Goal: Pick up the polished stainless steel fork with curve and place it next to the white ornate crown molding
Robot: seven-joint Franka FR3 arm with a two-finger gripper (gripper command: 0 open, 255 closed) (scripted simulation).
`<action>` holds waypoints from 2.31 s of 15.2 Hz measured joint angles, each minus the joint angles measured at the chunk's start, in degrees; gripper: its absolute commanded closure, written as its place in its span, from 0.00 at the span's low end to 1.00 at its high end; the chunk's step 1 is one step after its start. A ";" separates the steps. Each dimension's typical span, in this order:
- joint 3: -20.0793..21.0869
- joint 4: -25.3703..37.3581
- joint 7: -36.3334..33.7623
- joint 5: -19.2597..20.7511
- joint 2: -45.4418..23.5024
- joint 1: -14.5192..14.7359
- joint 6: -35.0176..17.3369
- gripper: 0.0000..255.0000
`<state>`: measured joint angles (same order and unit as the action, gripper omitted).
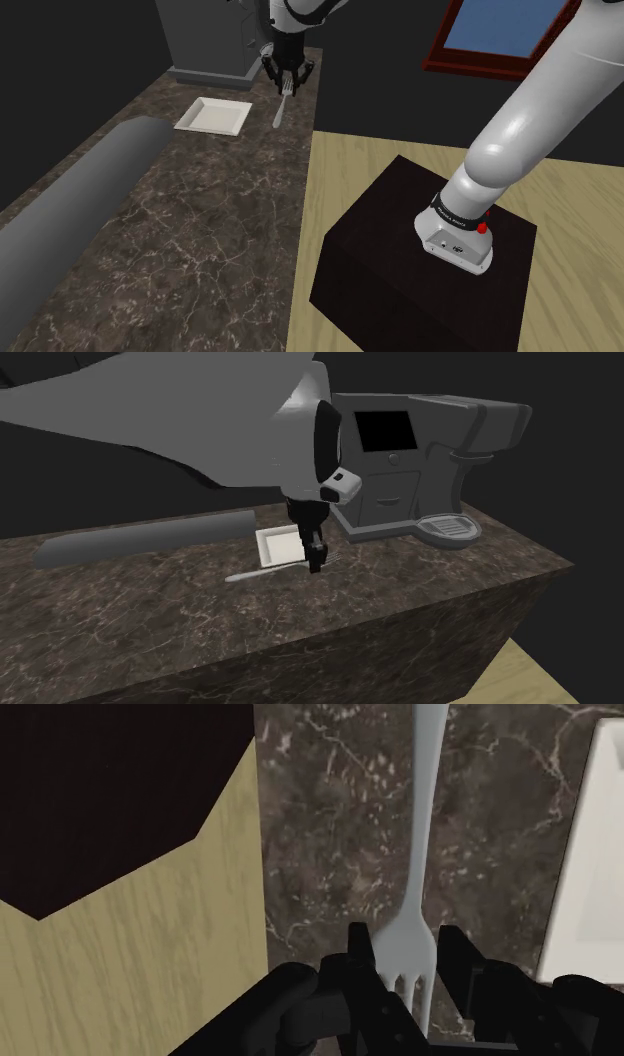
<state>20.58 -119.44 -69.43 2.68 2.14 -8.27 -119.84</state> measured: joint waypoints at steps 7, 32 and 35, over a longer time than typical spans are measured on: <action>5.04 1.65 -10.04 0.89 -1.41 4.65 0.92 1.00; 14.13 22.29 -40.80 13.87 -22.24 22.96 6.68 1.00; 13.85 20.58 -41.30 14.49 -22.91 22.98 4.46 1.00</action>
<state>34.42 -98.86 -110.74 17.17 -20.77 14.71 -115.37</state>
